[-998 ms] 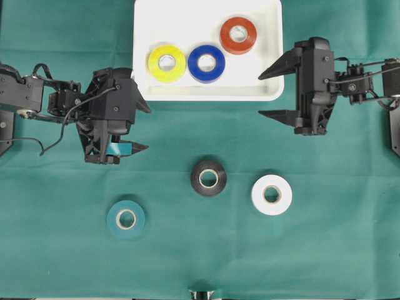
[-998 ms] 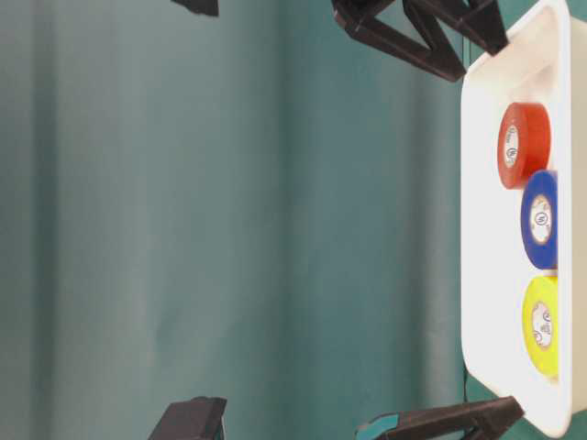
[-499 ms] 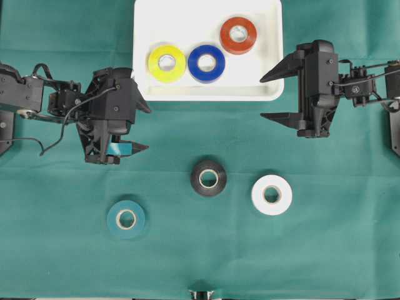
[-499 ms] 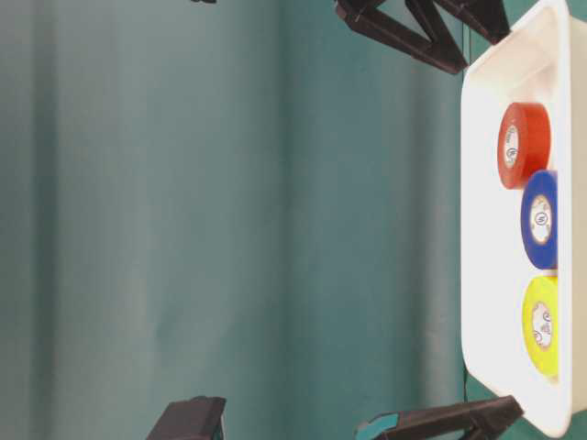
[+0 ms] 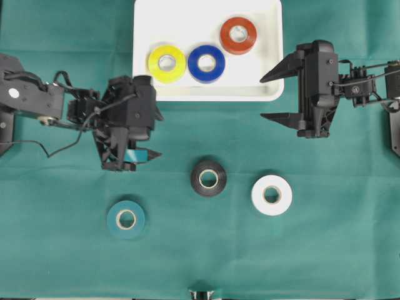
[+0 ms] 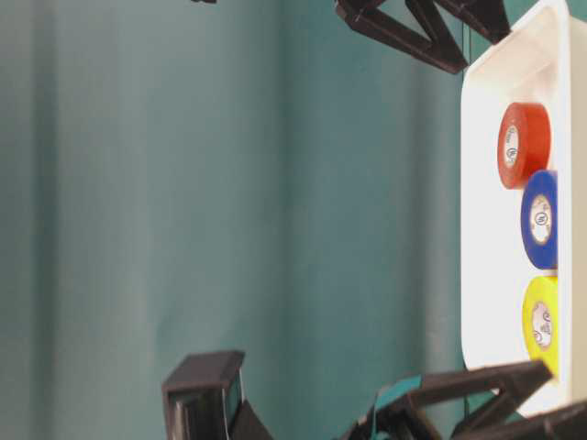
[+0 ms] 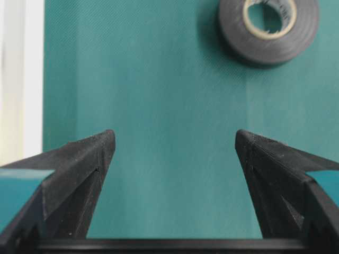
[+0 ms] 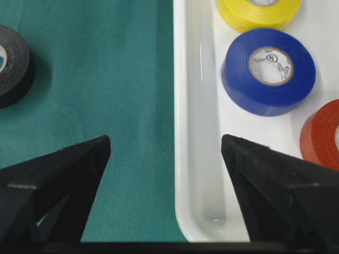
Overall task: Put the tape alternately from left to right into the white case.
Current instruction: 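Reach the left gripper across toward the white roll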
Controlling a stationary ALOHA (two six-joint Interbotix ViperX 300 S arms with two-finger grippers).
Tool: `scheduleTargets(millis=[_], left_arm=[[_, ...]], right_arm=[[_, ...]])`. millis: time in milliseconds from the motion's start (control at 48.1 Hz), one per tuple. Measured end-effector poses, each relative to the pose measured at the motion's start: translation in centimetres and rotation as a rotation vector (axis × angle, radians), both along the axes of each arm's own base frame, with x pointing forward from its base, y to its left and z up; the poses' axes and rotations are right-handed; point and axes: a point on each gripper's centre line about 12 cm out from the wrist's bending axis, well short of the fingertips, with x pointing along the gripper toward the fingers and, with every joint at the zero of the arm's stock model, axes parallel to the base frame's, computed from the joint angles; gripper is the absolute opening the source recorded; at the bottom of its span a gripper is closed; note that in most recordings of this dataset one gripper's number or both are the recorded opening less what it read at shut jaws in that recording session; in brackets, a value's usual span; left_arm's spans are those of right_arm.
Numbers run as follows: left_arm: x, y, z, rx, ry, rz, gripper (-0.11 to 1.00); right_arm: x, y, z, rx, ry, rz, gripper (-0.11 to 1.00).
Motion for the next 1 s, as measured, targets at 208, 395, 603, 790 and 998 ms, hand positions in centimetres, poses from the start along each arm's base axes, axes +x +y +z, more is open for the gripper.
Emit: scheduleTargets(millis=[208, 395, 603, 790, 998], left_arm=[[1.7, -1.1, -0.2, -0.001, 0.0, -0.026, 1.0], [3.3, -2.2, -0.2, -0.001, -0.009, -0.05, 1.0], [5.4, -3.5, -0.2, -0.002, -0.021, -0.077, 1.0], [7.2, -4.2, -0.3, -0.003, -0.029, -0.087, 1.0], [8.9, -4.8, -0.2, -0.006, -0.027, -0.092, 1.0]], right_arm=[[0.0, 0.0, 0.1, 0.001, -0.002, -0.001, 0.83], [0.0, 0.0, 0.0, 0.0, 0.0, 0.0, 0.83], [0.0, 0.0, 0.0, 0.0, 0.0, 0.0, 0.83], [0.0, 0.0, 0.0, 0.001, 0.001, -0.002, 0.83], [-0.2, -0.2, -0.3, -0.004, 0.033, -0.012, 0.83]])
